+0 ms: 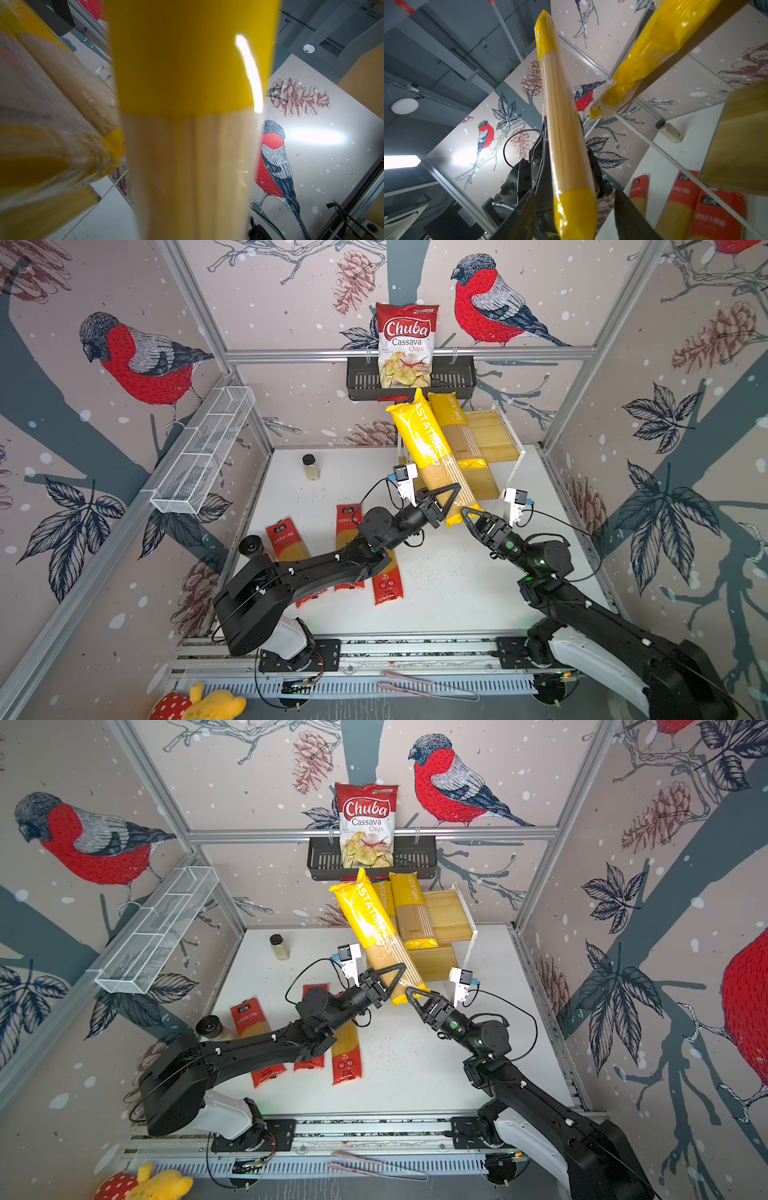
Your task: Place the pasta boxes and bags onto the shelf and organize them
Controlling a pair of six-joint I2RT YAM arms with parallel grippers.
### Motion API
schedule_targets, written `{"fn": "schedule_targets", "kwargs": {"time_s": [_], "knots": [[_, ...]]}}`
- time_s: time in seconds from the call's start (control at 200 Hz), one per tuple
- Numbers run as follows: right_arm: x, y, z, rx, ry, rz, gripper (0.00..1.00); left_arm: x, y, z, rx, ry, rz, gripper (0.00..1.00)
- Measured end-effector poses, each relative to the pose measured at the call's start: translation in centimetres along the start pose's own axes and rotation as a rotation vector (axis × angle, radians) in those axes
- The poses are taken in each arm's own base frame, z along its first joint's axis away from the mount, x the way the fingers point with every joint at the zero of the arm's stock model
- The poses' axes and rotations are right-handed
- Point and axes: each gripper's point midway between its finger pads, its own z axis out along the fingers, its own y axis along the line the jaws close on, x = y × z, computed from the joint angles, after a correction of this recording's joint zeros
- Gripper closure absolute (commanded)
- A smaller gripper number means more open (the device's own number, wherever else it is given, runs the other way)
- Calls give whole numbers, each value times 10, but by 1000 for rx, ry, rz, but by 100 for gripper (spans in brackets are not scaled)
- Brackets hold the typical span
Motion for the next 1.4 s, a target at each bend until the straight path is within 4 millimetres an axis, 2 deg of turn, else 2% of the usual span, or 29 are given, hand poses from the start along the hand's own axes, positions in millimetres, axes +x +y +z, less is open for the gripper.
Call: {"fn": "schedule_targets", "kwargs": {"time_s": [0.11, 0.385, 0.555, 0.665, 0.785, 0.941, 1.106, 1.276, 1.401], "knots": [[-3, 1, 1, 1, -25, 0, 51, 0, -3, 2, 12, -2, -2, 90], [-11, -1, 3, 8, -76, -2, 53, 12, -9, 6, 32, 15, -21, 89], [-13, 2, 4, -3, -92, -7, 67, 18, -7, 8, 29, 24, -33, 85], [-14, 6, 4, -19, -100, -14, 75, 17, -8, 8, 29, 21, -34, 78], [-14, 9, 3, -34, -106, -26, 83, 17, -9, 8, 30, 21, -40, 63], [-15, 11, 2, -36, -111, -18, 88, 15, -14, 8, 42, 23, -24, 50], [-18, 20, 0, -55, -119, -28, 91, 5, -29, 5, 79, 12, 6, 39], [-28, 25, 0, -42, -130, -36, 92, -7, -33, -3, 77, -10, 46, 35], [-51, 29, -2, 17, -171, -48, 95, -15, -33, -16, 57, -35, 83, 36]]}}
